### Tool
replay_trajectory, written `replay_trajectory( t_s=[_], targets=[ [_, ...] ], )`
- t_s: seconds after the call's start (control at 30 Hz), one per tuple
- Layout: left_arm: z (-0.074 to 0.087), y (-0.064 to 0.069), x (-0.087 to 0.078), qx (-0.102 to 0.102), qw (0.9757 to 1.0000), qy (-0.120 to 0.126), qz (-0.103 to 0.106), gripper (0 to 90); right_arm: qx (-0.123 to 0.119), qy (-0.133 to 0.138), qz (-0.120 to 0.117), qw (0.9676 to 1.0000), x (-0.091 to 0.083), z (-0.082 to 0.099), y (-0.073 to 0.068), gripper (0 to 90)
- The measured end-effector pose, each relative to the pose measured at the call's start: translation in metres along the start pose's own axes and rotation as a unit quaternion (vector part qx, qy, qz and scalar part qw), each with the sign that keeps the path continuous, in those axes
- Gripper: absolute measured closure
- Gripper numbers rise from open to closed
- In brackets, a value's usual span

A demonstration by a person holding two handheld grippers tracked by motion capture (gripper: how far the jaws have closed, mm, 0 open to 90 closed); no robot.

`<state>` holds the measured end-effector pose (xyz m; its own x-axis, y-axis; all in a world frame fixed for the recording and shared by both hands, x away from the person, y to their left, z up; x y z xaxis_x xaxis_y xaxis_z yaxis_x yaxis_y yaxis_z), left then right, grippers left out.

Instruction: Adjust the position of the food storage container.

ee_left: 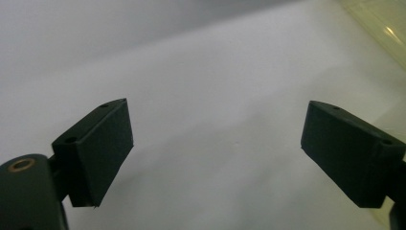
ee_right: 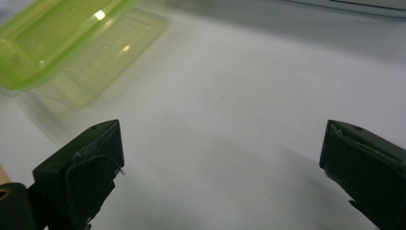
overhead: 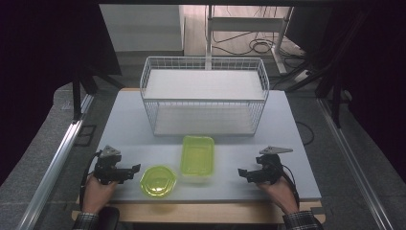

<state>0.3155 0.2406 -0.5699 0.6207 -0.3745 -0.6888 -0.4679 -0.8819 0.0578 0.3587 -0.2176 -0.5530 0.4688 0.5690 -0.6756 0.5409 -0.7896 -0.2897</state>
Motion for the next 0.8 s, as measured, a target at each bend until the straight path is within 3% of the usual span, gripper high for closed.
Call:
replay_trajectory(
  t_s=[0.47,0.67,0.8],
  targets=[
    [-0.001,0.003,-0.007,-0.002,0.9998,0.017,0.004,5.6,0.008,0.006,0.005,0.9999,0.001,-0.005,0.001,4.2],
    [-0.005,0.007,-0.012,0.011,0.9997,0.020,0.004,14.4,0.007,0.001,0.006,1.0000,0.002,-0.004,0.000,5.3],
    [-0.010,0.013,-0.022,0.020,0.9991,0.036,0.014,30.4,0.002,-0.003,0.011,0.9999,0.003,-0.003,0.000,5.8]
  ],
)
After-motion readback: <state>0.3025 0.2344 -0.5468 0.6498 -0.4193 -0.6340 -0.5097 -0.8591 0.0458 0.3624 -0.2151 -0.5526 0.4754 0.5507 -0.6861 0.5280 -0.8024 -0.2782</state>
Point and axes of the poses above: each handheld gripper's, and its own axes: x roughly forward along the jaws, z roughly out of its underside, y roughly to its right, the point moved 6 cm from there along x, roughly forward along the jaws, and after that the axes turned 7 degrees about x, right-handed, at the moved point
